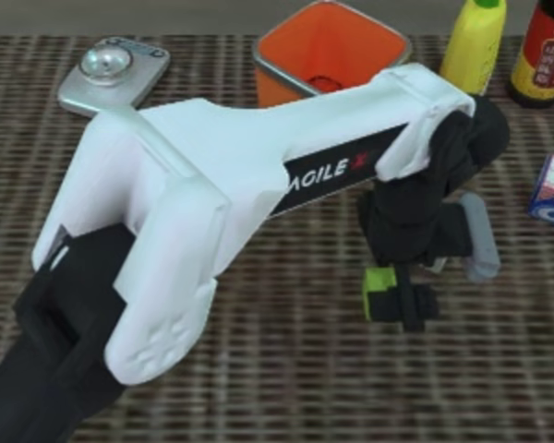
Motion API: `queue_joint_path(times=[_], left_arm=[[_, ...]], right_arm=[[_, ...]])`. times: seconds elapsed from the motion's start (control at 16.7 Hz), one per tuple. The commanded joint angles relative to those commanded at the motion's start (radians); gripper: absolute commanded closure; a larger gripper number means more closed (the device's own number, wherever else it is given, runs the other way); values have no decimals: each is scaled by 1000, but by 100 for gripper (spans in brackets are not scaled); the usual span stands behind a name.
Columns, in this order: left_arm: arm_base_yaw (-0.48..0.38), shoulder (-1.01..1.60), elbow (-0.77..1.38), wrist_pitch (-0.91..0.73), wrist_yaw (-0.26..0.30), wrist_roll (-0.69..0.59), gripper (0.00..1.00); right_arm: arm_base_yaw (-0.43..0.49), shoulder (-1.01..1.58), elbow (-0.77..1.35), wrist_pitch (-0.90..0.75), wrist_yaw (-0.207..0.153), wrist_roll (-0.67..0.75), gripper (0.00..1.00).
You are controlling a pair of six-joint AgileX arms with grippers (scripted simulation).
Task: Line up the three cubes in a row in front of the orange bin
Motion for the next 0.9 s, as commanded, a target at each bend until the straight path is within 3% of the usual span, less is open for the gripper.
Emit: queue_joint_path(times=[0.6,0.9], left_arm=[[1,1,4,-4,0,0,0],[13,8,160,-155,1,-1,0]], right_arm=[[0,0,0,0,0,0,0],[0,0,0,0,0,0,0]])
